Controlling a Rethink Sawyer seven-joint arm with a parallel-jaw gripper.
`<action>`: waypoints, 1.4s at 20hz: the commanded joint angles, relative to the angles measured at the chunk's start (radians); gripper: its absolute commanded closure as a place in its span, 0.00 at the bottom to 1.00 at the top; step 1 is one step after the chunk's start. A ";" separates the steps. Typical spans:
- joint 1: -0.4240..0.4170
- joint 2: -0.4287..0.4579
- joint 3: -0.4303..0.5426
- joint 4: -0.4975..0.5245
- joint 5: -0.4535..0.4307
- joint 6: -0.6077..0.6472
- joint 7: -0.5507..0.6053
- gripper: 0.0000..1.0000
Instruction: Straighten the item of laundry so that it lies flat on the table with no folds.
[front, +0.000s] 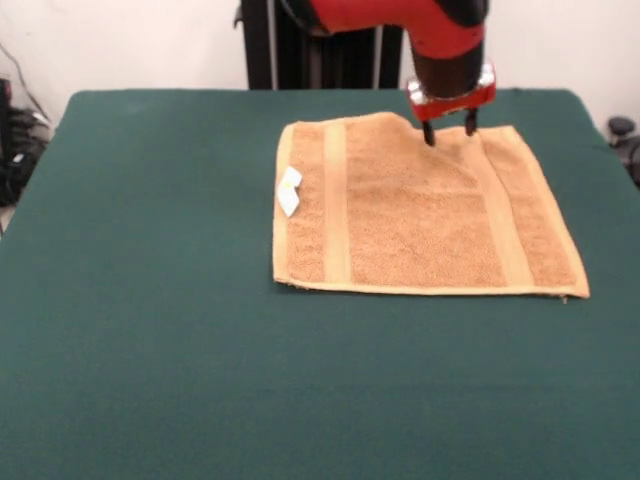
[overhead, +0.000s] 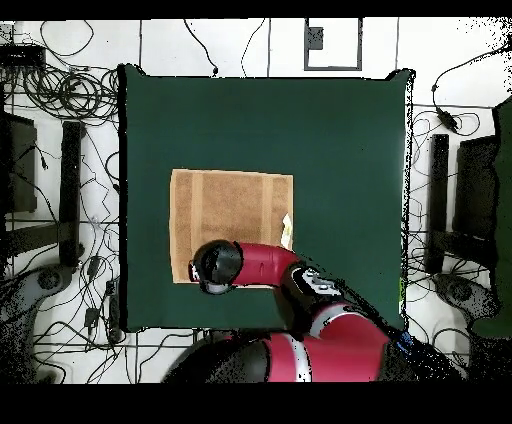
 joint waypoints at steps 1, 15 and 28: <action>0.051 -0.043 -0.209 -0.250 -0.070 0.038 0.144 0.00; -0.015 -0.032 -0.135 -0.172 -0.005 0.001 0.164 0.00; -0.026 -0.085 -0.111 -0.158 0.006 0.072 0.145 0.00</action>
